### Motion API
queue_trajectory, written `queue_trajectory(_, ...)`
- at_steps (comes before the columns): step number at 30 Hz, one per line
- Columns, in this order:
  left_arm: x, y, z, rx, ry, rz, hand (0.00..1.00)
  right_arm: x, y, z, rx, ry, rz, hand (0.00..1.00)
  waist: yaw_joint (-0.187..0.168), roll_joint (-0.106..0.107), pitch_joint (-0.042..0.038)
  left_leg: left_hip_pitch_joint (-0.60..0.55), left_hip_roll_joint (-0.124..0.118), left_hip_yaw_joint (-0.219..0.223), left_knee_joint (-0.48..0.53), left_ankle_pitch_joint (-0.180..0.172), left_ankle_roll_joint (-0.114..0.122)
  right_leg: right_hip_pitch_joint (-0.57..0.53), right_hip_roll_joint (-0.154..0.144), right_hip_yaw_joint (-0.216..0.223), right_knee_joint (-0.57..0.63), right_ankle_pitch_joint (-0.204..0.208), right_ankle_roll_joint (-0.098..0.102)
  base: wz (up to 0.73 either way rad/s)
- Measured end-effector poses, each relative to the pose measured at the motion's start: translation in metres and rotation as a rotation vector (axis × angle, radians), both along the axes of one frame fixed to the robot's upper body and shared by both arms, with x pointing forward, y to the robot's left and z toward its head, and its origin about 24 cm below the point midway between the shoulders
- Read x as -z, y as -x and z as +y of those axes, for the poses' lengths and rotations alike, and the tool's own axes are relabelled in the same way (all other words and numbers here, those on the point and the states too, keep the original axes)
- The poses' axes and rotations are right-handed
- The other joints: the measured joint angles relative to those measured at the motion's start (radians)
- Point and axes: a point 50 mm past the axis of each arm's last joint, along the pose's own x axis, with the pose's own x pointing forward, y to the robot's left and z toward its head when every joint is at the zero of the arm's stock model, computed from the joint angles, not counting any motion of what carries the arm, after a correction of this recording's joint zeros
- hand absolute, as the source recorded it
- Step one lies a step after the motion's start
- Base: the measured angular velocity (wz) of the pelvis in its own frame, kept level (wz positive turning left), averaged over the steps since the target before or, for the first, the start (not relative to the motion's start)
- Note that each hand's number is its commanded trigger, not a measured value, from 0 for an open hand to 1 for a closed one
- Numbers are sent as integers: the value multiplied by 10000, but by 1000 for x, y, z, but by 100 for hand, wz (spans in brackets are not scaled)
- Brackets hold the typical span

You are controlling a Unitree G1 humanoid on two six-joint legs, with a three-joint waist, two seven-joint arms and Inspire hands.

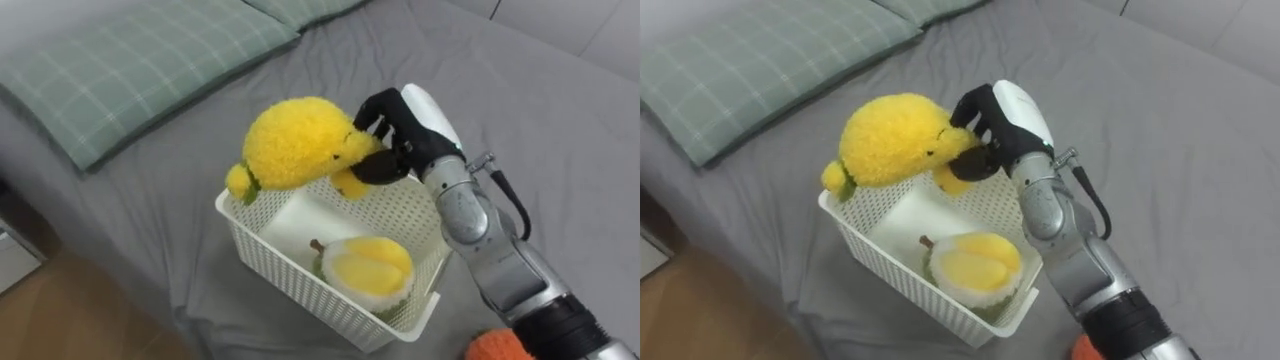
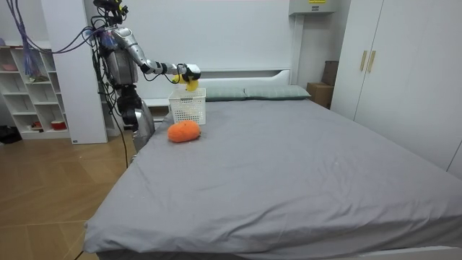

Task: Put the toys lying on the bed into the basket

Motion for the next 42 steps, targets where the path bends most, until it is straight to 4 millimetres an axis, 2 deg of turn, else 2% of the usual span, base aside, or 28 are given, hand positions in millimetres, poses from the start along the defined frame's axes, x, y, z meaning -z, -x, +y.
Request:
queue_trajectory(1,0,1,0,-74,-21,21,0,2,0,-1,12,65,110,91,-5,-31,-6,-48,-25,-63,9,13,7,1,-12,-65,-1,1,3,13)
queue_trajectory(2,0,2,0,-200,-20,30,0,3,0,-2,7,180,138,53,-19,-63,-13,-85,-56,-132,15,18,0,-4,-32,-129,-2,1,13,20)
queue_trajectory(4,2,7,0,-238,-13,218,0,6,0,-3,68,292,219,13,-9,-80,-21,-127,-88,-214,27,29,-11,-15,-50,-202,-3,13,42,13)
queue_trajectory(5,2,9,1,-281,-18,280,0,8,0,-4,94,315,342,0,25,-78,-19,-139,-94,-225,56,25,-5,-16,-51,-202,-4,18,49,4)
queue_trajectory(14,3,24,4,-572,-85,673,0,16,0,-6,133,354,675,0,257,-87,-21,-227,-110,-280,107,50,43,-96,-53,-310,-13,29,66,1)
queue_trajectory(24,3,18,6,-715,-148,528,0,19,1,-6,89,232,772,0,179,-26,22,-308,-123,-336,184,46,39,-77,-31,-210,-9,33,71,2)
queue_trajectory(29,3,18,5,-727,-118,508,0,25,2,-10,188,320,1016,0,169,-30,18,-259,-117,-260,166,46,46,-77,-37,-108,-7,33,72,-3)
queue_trajectory(37,3,18,5,-816,-69,501,0,27,2,-14,363,73,1138,0,-195,-35,14,-142,-94,-150,139,44,49,-90,-32,285,2,33,73,-5)
queue_trajectory(42,2,16,6,-790,-140,410,0,19,-3,-36,1474,-1220,990,0,-572,-59,-26,-145,-81,-55,151,36,65,-105,-36,329,12,38,79,-3)
